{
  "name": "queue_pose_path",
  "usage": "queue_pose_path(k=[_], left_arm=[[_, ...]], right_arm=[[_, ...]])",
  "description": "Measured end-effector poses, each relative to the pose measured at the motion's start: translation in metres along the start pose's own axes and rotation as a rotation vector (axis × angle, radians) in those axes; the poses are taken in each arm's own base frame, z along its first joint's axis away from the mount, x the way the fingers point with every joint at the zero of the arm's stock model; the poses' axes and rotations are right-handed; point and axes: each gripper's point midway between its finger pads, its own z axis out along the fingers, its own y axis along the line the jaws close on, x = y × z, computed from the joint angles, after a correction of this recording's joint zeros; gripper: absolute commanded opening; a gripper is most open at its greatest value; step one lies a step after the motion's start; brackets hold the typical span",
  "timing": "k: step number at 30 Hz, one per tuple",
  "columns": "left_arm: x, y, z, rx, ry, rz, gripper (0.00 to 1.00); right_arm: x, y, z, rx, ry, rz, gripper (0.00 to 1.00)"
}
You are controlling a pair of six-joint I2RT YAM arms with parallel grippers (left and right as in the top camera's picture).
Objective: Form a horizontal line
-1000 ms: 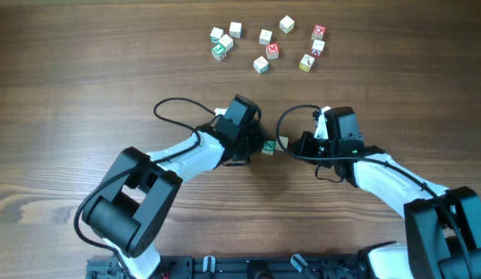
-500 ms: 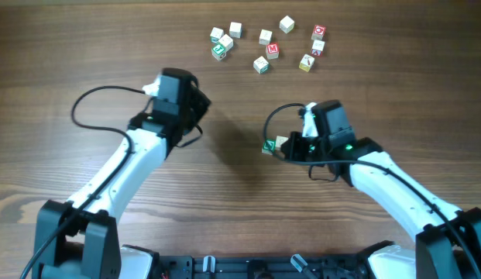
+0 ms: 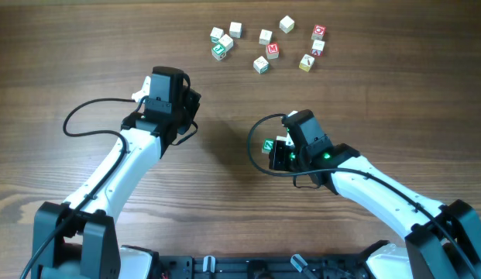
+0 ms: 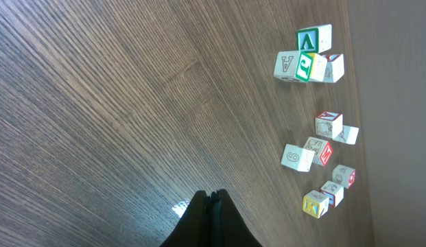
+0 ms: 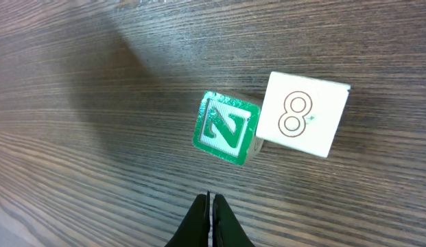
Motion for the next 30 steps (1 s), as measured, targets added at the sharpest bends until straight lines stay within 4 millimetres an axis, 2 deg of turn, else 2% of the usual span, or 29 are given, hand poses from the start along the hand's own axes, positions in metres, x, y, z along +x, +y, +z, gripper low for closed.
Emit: queue_pose_path(k=[7, 14, 19, 30], left_arm=[[0.004, -0.001, 0.0, 0.004, 0.02, -0.006, 0.04], [0.01, -0.004, 0.0, 0.019, 0.054, -0.006, 0.04], [0.011, -0.004, 0.0, 0.023, 0.061, -0.006, 0.04], [0.011, -0.004, 0.0, 0.023, 0.061, -0.006, 0.06]], right_arm=[[0.004, -0.005, 0.008, 0.016, 0.02, 0.028, 0.05], [0.009, 0.004, 0.014, -0.016, 0.046, 0.116, 0.05], [0.017, -0.005, 0.027, 0.018, 0.082, 0.201, 0.04], [0.009, -0.001, 0.028, -0.002, 0.051, 0.238, 0.04]])
